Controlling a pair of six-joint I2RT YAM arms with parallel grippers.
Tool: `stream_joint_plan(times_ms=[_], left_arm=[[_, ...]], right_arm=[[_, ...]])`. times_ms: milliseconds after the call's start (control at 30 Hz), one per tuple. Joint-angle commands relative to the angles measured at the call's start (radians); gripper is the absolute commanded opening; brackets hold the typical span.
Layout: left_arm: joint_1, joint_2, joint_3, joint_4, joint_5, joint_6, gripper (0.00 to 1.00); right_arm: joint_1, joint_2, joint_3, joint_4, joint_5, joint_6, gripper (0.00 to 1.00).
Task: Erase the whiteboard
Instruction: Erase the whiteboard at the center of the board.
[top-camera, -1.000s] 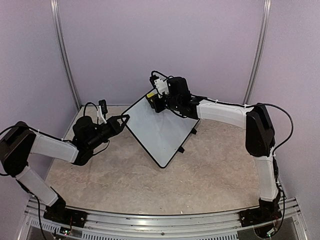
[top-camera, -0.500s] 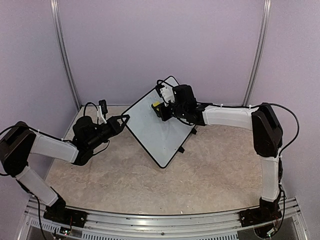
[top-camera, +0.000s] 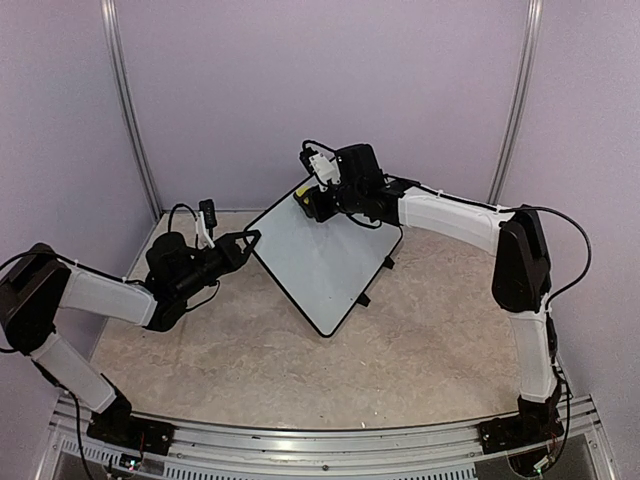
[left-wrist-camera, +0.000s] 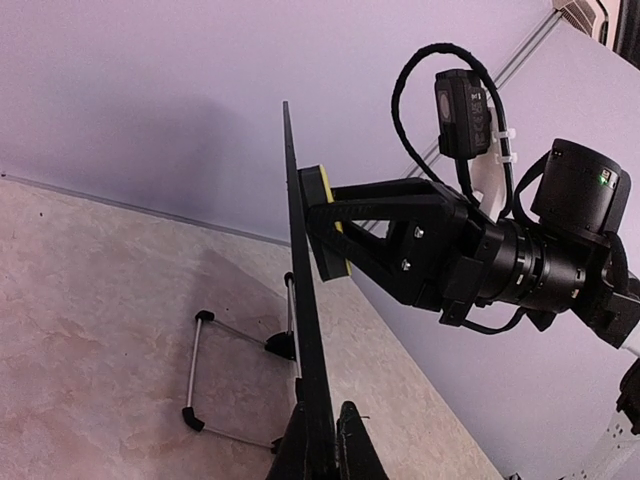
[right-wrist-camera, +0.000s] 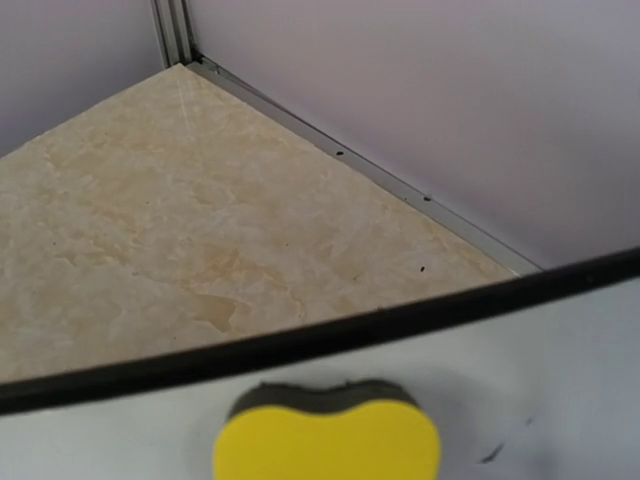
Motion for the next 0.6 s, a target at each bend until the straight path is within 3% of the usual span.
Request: stream_joint_plan(times_ms=[0,133,267,567], left_arm=[[-0.07,-0.036,0.031,0.062,0.226,0.075,0.0],[-0.069,-0.037,0.032,0.063,0.224,0.075,0.0],[-0.072,-0.033,0.034,0.067,0.226,0.072,0.0],[-0.077,-0.039,0.034,0.056,0.221,0.079,0.0]], right_arm=[[0.005,0.014,-0.092,-0.081,-0.028,0.003,0.0],[0.006,-0.064,-0.237,-0.053,-0.023,0.008,0.0],[0.005,-0.103,-0.282,-0.04,-0.008,0.001,0.0],[0.004,0.026,-0.013,-0.134,0.019,-0.017,0.0]])
